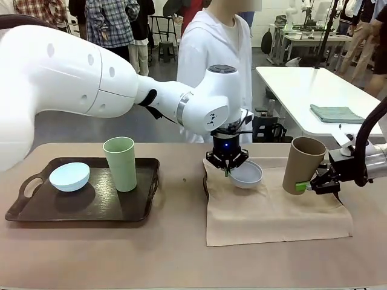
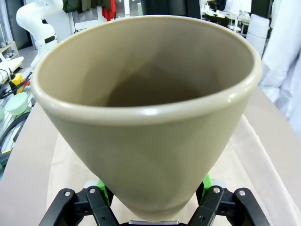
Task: Set up a tray with a mat and arrange the tableware.
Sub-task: Place the Picnic Bowl and Reusable plastic cup back onto the Handle tray in front of the human's position.
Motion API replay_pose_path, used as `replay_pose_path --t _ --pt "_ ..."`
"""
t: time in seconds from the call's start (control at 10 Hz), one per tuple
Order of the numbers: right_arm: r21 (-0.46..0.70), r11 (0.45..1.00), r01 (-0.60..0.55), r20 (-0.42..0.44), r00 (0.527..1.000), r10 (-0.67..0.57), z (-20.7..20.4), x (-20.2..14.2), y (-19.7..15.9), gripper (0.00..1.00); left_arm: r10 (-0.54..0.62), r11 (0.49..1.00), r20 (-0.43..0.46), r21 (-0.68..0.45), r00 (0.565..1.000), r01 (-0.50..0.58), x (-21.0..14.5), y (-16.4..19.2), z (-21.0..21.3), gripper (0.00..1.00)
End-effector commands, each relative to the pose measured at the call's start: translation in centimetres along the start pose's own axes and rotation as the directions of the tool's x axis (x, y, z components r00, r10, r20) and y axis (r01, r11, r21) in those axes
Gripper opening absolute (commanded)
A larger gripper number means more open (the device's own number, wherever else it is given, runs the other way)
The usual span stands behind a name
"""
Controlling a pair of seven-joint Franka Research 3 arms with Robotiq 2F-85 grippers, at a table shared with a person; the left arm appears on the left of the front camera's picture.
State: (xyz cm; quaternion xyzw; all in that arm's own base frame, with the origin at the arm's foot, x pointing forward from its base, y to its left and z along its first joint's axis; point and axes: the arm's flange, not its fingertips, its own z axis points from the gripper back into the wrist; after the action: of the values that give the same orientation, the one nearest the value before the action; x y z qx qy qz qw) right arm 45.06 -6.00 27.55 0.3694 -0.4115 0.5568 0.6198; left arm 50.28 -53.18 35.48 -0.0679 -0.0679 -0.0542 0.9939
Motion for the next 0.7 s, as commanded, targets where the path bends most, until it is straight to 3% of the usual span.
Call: replay_pose_path --t 0.0,0.6 --pt "-0.011 1.000 0.009 -0.025 1.000 -0.010 -0.9 -0.7 -1.0 0.80 0.020 1.000 0.007 -0.019 1.000 -0.020 0.4 -0.1 -0.3 0.04" --pt "-0.007 0.999 0.031 -0.035 0.999 -0.032 -1.5 -1.9 -1.8 0.80 0.006 1.000 -0.004 -0.028 1.000 -0.007 0.3 -0.2 -0.6 0.04"
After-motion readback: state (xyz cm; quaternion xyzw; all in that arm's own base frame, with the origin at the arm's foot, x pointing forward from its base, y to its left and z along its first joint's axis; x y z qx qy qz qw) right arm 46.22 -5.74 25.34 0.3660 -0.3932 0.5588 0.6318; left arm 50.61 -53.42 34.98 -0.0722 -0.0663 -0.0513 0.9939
